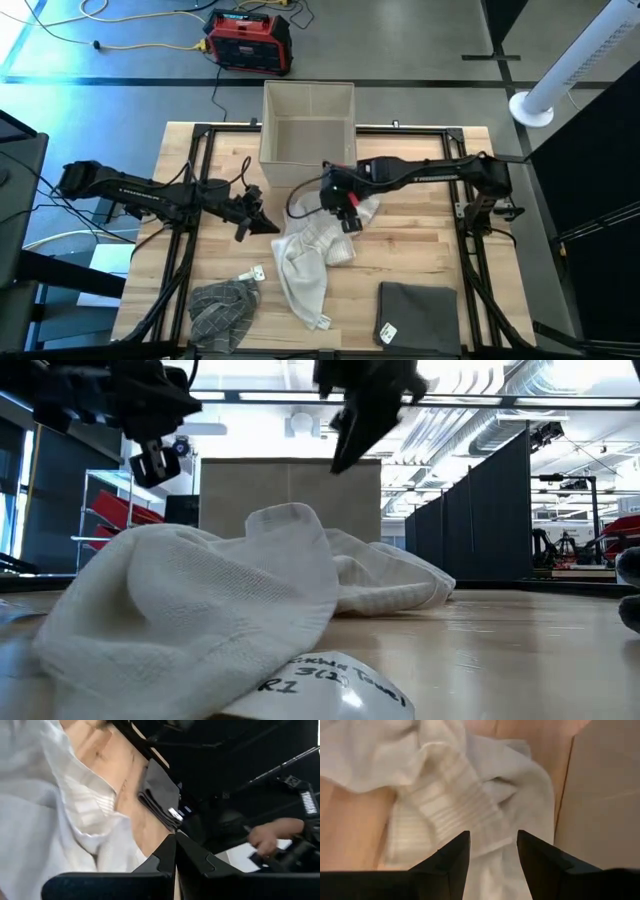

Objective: Fold towel
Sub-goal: Fold the white towel

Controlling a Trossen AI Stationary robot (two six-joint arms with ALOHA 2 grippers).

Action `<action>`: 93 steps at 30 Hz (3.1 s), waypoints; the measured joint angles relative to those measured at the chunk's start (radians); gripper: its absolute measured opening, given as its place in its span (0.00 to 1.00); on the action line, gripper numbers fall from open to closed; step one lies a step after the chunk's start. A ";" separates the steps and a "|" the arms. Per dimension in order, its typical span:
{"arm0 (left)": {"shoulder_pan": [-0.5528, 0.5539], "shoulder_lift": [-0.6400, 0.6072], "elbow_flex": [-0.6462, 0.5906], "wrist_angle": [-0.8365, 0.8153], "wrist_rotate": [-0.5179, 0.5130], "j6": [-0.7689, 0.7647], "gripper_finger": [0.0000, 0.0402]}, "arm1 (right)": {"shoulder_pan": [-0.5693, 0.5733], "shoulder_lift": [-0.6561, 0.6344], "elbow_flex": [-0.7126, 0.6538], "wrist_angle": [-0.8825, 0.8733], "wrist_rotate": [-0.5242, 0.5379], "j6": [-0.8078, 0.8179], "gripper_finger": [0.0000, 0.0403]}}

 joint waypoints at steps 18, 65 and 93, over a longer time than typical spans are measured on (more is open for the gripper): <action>-0.112 0.000 0.000 -0.003 -0.148 -0.005 0.00 | -0.025 -0.001 -0.289 0.381 -0.016 0.087 0.37; -0.129 0.818 0.019 0.518 -0.099 0.127 0.00 | 0.235 -0.414 -0.321 -0.117 0.168 0.732 0.00; -0.029 0.211 0.288 -0.647 -0.714 0.421 0.00 | 0.386 -0.422 -0.321 -0.224 0.228 0.899 0.00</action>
